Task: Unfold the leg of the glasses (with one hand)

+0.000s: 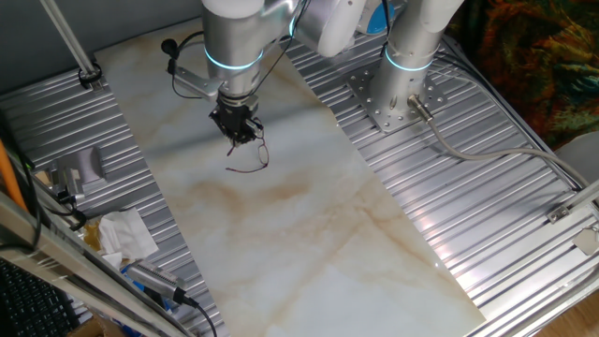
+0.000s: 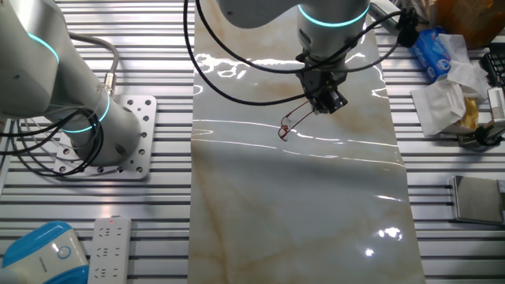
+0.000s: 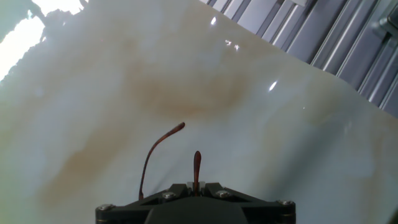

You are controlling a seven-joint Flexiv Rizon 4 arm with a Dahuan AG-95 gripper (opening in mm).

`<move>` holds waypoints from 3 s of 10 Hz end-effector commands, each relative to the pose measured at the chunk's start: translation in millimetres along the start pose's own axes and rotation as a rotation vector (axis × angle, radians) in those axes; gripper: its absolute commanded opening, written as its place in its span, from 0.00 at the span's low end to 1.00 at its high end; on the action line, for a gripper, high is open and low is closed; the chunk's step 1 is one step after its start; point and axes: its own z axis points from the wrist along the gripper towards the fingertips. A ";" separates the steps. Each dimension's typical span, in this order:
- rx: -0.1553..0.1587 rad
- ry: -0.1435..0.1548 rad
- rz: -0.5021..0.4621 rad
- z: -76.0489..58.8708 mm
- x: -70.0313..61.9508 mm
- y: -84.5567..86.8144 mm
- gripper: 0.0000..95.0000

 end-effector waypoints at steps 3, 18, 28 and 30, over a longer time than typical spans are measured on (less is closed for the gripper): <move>-0.007 0.005 0.007 -9.6 9.3 -1.9 0.00; -0.011 0.033 0.037 -48.9 -14.2 -6.2 0.00; 0.015 0.020 0.004 -23.5 -44.8 3.0 0.00; 0.022 0.012 0.001 -9.5 -47.5 6.8 0.00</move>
